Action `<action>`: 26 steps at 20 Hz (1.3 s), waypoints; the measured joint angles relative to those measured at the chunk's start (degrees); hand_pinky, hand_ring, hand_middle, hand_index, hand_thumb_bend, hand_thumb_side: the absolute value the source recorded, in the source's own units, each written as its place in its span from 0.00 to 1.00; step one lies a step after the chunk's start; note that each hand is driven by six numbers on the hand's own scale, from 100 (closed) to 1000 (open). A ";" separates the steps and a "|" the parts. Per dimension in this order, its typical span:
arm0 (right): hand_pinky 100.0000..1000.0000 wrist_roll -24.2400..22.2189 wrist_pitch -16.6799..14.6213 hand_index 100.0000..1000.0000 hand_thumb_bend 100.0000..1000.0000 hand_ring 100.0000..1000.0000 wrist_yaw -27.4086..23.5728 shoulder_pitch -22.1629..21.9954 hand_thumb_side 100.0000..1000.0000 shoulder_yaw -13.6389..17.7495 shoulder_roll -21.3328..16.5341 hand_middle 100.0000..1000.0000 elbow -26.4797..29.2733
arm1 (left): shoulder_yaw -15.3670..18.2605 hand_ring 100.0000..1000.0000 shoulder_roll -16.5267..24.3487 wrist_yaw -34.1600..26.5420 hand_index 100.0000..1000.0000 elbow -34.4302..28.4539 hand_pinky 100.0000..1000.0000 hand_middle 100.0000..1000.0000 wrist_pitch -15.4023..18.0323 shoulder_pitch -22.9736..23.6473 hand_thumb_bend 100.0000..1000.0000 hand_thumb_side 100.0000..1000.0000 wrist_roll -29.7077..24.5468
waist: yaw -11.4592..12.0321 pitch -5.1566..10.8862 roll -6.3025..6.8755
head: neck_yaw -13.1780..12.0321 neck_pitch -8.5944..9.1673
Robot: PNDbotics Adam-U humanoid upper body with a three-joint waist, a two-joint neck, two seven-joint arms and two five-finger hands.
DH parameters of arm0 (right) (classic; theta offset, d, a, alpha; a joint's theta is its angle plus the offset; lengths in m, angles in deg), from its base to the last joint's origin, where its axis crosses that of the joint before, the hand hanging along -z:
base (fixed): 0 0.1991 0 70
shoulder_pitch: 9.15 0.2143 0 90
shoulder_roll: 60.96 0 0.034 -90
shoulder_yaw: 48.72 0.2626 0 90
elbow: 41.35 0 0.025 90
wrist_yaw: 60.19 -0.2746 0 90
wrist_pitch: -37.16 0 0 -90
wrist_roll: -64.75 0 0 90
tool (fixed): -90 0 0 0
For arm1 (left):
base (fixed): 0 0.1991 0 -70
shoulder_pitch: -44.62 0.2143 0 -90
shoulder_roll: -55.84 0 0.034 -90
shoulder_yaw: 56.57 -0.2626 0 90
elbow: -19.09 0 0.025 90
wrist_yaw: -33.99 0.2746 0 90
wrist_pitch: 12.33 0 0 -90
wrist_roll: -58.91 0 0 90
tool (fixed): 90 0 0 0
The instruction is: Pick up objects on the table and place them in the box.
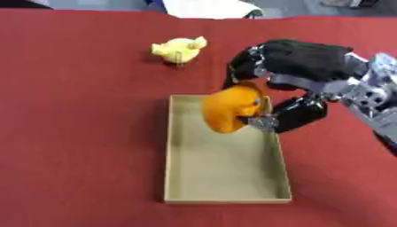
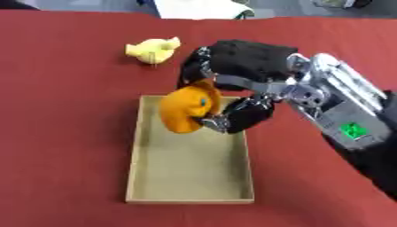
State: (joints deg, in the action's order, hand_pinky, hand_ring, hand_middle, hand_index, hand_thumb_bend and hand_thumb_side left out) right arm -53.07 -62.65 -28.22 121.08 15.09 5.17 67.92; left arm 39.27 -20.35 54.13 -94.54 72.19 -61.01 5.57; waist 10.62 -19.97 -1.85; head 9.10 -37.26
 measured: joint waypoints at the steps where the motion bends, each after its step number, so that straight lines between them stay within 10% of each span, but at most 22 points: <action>1: 0.67 0.25 -0.52 0.66 0.00 0.59 0.86 -0.05 0.08 -0.48 0.34 0.51 -0.75 | 0.00 0.78 0.00 0.00 0.79 0.00 0.70 0.46 0.01 -0.01 0.34 0.54 -0.01 | 0.01 -0.01 0.00 | 0.11 -0.02; 3: 0.68 0.52 -1.68 0.68 0.01 0.58 2.32 -0.25 0.12 -1.44 0.81 0.53 -2.02 | 0.00 0.78 -0.01 0.00 0.79 0.00 0.70 0.46 0.02 -0.01 0.33 0.54 0.00 | 0.03 -0.05 0.00 | 0.19 -0.05; 4: 0.69 0.49 -2.33 0.68 0.17 0.59 2.93 -0.27 0.08 -1.95 0.93 0.53 -2.56 | -0.01 0.78 -0.01 -0.01 0.79 0.00 0.70 0.46 0.03 -0.02 0.34 0.54 -0.01 | 0.04 -0.11 -0.01 | 0.19 -0.06; 5: 0.70 0.37 -3.03 0.69 0.06 0.60 3.53 -0.30 0.15 -2.44 1.11 0.54 -3.04 | -0.01 0.78 -0.02 -0.02 0.79 0.00 0.70 0.46 0.04 -0.04 0.33 0.54 -0.02 | 0.05 -0.14 -0.02 | 0.20 -0.09; 18: 0.80 -1.68 -10.43 0.93 0.21 0.84 9.80 -1.02 0.56 -3.95 1.57 0.83 -5.16 | -0.02 0.78 -0.02 -0.22 0.79 0.00 0.70 0.46 0.13 -0.19 0.34 0.54 -0.04 | 0.33 -0.14 -0.22 | 0.46 -0.49; 26: 0.80 -0.38 -9.84 0.92 0.22 0.81 10.07 -2.07 0.60 -0.51 0.09 0.81 -0.24 | -0.04 0.78 -0.02 -0.22 0.79 0.00 0.70 0.47 0.17 -0.60 0.34 0.54 -0.06 | -0.02 -0.14 -0.07 | 0.09 -0.51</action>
State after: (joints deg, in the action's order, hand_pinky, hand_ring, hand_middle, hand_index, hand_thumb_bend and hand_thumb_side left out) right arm -53.46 -72.48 -18.15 119.01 14.59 5.27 67.68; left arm 39.23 -20.37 53.91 -94.54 72.35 -61.62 5.51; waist 10.60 -20.11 -1.93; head 9.19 -37.77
